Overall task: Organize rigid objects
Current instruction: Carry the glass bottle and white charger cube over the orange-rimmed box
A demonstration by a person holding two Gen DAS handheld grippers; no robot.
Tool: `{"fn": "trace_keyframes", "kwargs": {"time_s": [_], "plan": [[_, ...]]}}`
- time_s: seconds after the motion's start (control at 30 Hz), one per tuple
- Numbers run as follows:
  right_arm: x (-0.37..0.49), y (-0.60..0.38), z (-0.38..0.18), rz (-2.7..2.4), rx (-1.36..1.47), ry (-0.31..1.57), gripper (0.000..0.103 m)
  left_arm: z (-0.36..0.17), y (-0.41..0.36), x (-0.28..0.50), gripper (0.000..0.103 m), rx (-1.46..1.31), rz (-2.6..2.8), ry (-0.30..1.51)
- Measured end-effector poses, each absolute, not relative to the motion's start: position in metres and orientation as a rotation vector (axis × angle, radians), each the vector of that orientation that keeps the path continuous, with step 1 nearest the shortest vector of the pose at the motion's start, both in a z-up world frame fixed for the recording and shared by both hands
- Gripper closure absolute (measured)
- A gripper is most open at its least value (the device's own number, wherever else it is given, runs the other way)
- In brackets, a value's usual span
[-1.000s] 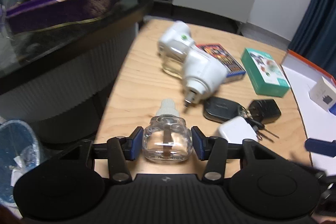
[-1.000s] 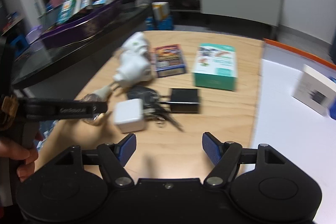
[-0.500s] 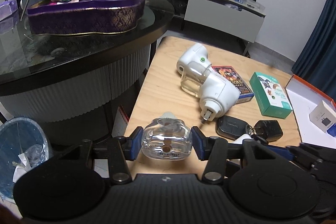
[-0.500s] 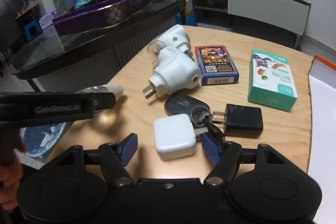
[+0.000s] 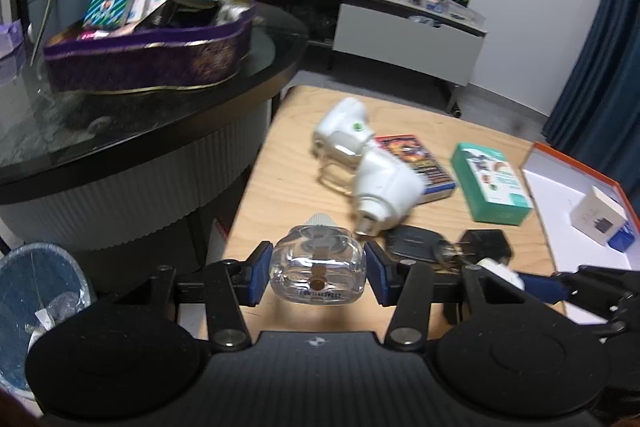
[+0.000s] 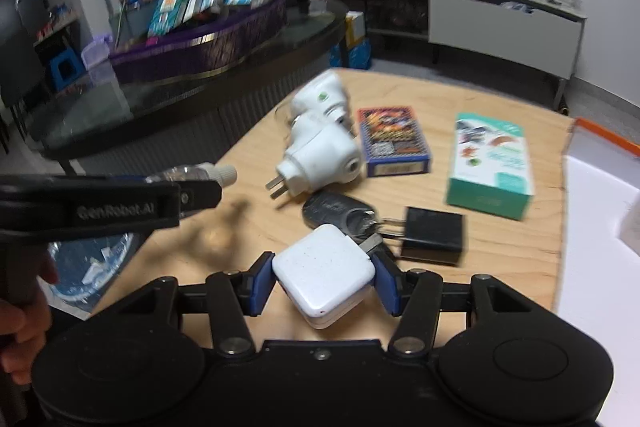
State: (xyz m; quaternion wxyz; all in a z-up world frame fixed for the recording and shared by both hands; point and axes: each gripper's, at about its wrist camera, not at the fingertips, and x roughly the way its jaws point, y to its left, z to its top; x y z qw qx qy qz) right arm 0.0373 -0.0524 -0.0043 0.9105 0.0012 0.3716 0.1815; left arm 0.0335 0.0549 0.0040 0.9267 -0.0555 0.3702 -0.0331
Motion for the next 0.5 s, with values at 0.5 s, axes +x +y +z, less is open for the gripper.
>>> {"fn": "trace_keyframes", "kwargs": {"time_s": [0.5], "plan": [[-0.033,-0.237,0.045,-0.062,0.121,0.663,0.039,0.031,-0.101,0.024,0.053,-0.005,-0.400,0.731]]}}
